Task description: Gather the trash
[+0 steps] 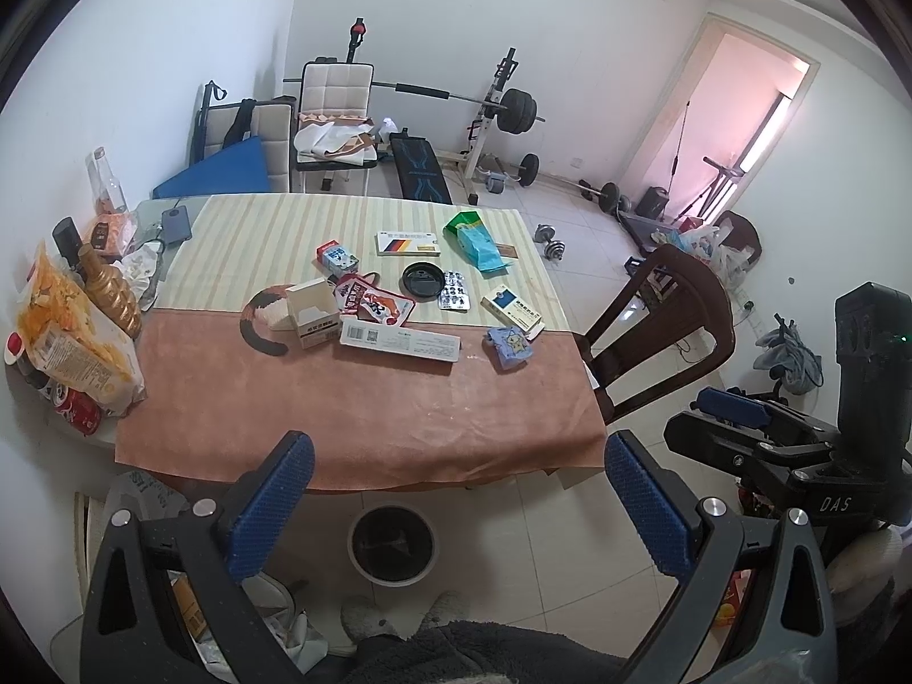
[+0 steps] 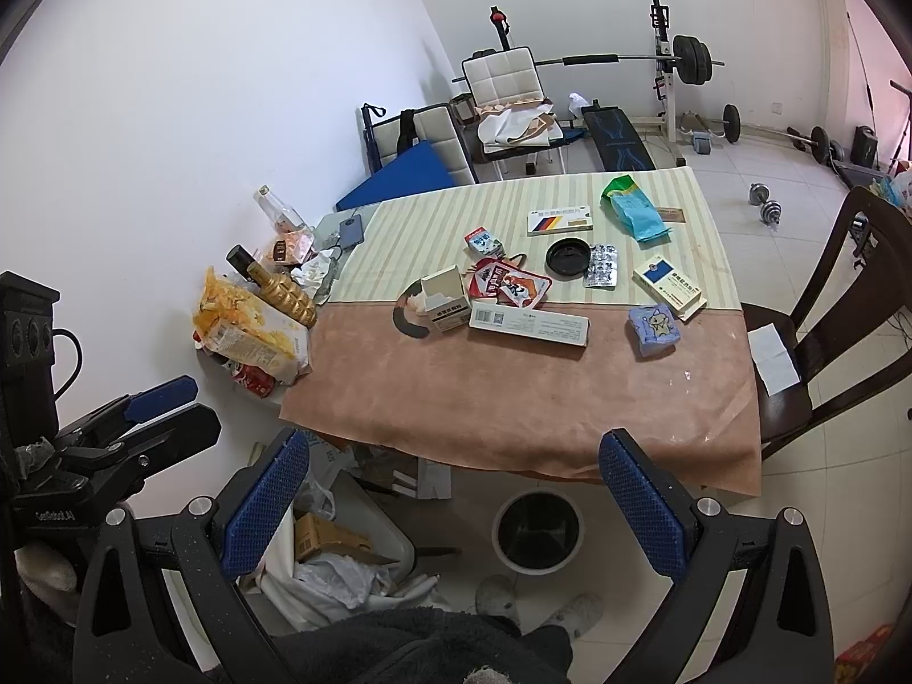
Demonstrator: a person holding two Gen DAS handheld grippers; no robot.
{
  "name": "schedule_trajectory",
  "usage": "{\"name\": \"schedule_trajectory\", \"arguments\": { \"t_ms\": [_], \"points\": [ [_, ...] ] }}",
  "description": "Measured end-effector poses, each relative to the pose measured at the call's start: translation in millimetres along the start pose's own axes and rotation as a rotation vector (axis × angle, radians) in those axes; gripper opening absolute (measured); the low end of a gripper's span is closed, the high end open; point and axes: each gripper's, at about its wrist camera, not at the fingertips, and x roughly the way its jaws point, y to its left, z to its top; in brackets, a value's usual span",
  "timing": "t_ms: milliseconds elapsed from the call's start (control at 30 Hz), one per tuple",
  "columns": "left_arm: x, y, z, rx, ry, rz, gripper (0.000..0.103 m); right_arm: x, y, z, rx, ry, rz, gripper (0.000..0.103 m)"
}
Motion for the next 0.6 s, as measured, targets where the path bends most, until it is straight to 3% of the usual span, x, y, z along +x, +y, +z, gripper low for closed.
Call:
{"name": "schedule_trajectory", "arguments": {
  "t_ms": [233,600],
  "points": [
    [-2,-16,19,0.004,0.003,-0.002,0.103,0,1,0,0.000,-0.002,-0.001,0.103],
    [-2,-15,16,0.003,0.001,-0.001,0.103,0,3,1,0.001,-0.004,0.002,0.103]
  ]
}}
